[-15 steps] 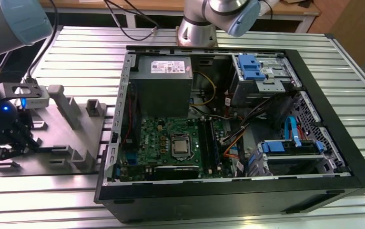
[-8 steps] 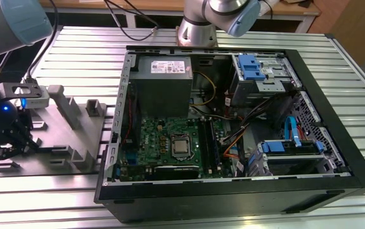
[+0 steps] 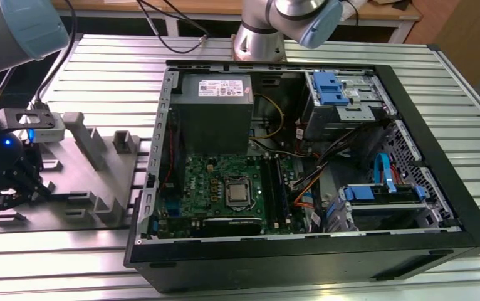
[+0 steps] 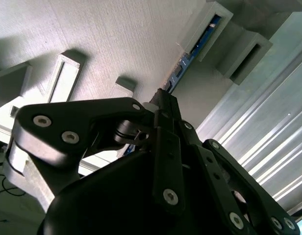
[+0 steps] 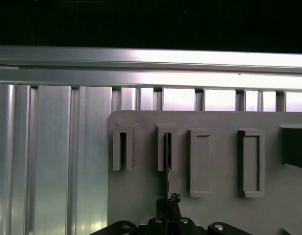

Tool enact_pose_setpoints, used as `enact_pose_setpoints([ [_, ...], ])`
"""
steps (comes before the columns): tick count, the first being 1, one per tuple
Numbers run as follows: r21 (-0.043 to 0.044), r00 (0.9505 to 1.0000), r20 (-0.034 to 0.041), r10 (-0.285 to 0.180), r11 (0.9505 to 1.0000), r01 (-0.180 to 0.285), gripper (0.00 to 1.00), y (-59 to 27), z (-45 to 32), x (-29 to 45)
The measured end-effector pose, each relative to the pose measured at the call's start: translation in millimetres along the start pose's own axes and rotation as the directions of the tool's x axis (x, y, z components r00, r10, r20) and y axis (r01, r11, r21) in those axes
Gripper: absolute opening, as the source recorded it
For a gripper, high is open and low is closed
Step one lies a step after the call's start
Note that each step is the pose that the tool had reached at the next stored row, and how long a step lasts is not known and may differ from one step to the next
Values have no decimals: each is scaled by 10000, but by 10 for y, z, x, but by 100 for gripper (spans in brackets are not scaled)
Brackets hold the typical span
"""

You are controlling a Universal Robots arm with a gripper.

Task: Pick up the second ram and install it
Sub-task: 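Pick up the second ram and move it above second insertion slot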

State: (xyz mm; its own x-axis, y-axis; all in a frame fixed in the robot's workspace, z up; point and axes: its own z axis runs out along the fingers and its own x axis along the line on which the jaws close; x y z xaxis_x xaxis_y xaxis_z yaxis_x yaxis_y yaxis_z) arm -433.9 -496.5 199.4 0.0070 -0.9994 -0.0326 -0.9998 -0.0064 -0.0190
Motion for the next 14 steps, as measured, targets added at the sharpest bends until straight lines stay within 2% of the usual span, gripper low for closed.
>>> enact_pose_setpoints([
  [14, -3, 10000, 0, -41, 10000, 41, 11, -2, -7, -1],
])
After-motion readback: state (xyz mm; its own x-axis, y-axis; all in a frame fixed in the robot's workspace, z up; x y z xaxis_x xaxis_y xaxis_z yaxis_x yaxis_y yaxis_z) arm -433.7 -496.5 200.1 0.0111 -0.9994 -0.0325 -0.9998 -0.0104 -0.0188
